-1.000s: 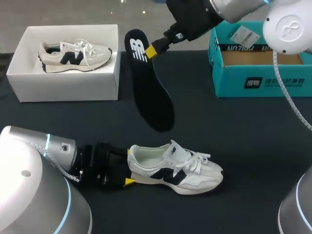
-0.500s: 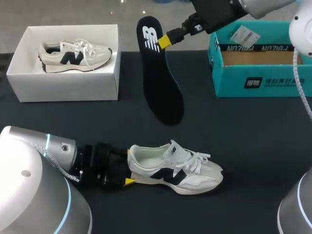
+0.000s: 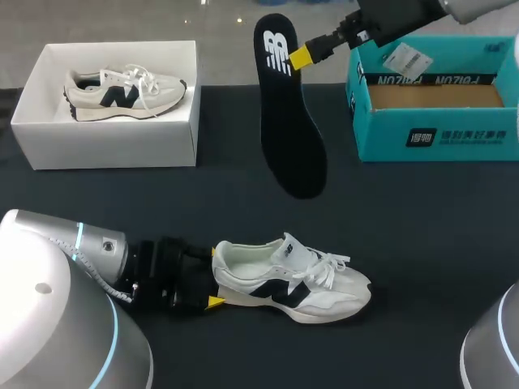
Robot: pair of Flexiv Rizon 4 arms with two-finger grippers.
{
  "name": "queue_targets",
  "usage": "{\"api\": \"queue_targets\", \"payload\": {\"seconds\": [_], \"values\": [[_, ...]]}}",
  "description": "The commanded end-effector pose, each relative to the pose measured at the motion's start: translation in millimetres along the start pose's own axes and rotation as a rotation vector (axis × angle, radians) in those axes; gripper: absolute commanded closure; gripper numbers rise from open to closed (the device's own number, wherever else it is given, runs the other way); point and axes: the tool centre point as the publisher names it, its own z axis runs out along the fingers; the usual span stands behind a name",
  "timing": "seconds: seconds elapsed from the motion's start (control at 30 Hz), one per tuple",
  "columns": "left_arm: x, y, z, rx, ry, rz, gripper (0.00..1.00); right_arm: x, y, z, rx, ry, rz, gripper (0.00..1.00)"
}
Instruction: Take the shoe out of the shoebox, open the shoe tongue, remove and reinsert the insole, then place the shoe into the shoebox
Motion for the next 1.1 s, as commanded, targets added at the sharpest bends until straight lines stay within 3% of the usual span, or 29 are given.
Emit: {"api": "queue_targets", "payload": {"seconds": [0.03,0.6,0.63,0.7,0.77,0.8,1.1], "values": [[1.0,1,2,-0.004,0.000,0.000,1.00,-2.2,4.8,-6,0.020,-0.024,0.001,1.00],[0.9,1,1,-0.005,-0.002,0.000,1.00,-2.2,4.8,-6,0.020,-0.024,0.001,1.00],[0.8,1,0,-0.008,0.004,0.012,0.91,-2.2,4.8,-6,0.020,-0.024,0.001,1.00],[1.1,1,-2,-0.012,-0.003,0.017,0.27,-2.2,4.8,-6,0.020,-0.024,0.001,1.00],[0.6,1,-5,-0.019,-0.007,0.029,0.05,-2.2,4.8,-6,0.020,-0.024,0.001,1.00],[0.2,1,-6,-0.019,-0.008,0.029,0.00,-2.2,4.8,-6,0.020,-0.024,0.001,1.00],[-2.2,10,-20,-0.049,-0.032,0.008,0.00,-2.2,4.8,-6,0.020,-0.024,0.001,1.00]]}}
